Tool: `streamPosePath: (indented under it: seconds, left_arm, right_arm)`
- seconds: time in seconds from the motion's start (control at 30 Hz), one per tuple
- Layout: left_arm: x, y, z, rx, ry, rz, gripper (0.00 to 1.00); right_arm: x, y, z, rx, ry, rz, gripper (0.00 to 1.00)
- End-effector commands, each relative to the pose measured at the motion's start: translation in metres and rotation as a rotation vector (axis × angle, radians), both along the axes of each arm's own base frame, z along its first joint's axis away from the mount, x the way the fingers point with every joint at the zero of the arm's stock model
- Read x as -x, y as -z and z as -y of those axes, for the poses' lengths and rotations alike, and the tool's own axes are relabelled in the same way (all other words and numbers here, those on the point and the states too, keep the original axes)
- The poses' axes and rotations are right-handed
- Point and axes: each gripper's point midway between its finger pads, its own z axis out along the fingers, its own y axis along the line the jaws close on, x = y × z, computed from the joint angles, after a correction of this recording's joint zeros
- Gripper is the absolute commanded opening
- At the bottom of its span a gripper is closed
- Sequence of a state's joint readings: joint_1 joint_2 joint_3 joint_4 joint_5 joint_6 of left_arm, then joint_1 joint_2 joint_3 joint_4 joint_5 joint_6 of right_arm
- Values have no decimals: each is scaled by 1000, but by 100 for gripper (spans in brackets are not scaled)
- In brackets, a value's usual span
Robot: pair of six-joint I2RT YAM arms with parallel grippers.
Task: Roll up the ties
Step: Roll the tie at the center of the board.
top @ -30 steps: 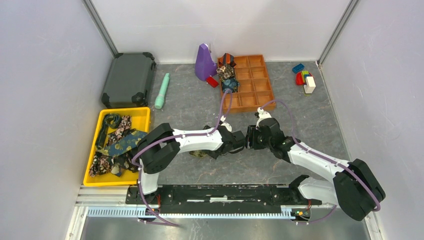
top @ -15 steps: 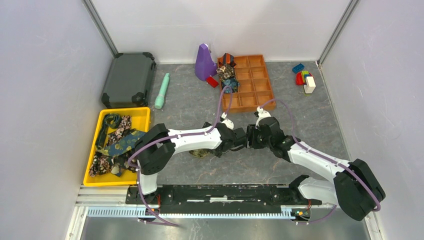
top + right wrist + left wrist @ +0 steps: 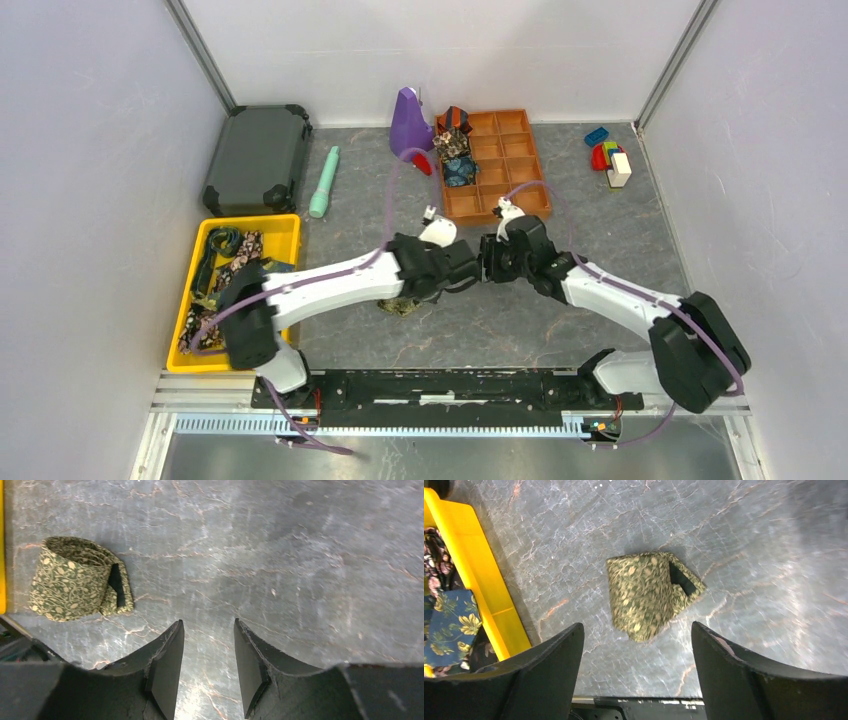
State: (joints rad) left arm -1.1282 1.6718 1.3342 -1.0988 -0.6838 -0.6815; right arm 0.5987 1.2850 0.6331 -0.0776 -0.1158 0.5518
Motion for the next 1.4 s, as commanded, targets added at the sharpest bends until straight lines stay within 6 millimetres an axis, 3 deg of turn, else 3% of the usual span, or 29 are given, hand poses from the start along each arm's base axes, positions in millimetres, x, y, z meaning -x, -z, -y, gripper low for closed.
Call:
streamPosePath:
  seconds: [0.0, 0.23, 0.43, 0.7, 0.93, 1.37]
  left_arm:
    - [27, -37, -15, 226, -67, 19, 79]
    - [64, -10, -49, 345, -152, -45, 43]
    - [72, 23, -50, 448, -193, -56, 27]
    - [62, 37, -34, 520, -209, -14, 25]
    - [47, 53, -29, 475, -235, 24, 24]
    - [24, 62, -26, 433, -233, 55, 24]
  right_arm:
    - [-22, -30, -35, -95, -104, 58, 47]
    - [-51, -43, -76, -100, -214, 56, 43]
    - [-70, -34, -118, -86, -292, 36, 36]
    - [-82, -9, -164, -62, -404, 3, 32]
    - [-75, 21, -196, -45, -531, -46, 31]
    - [-48, 39, -194, -50, -599, -109, 30]
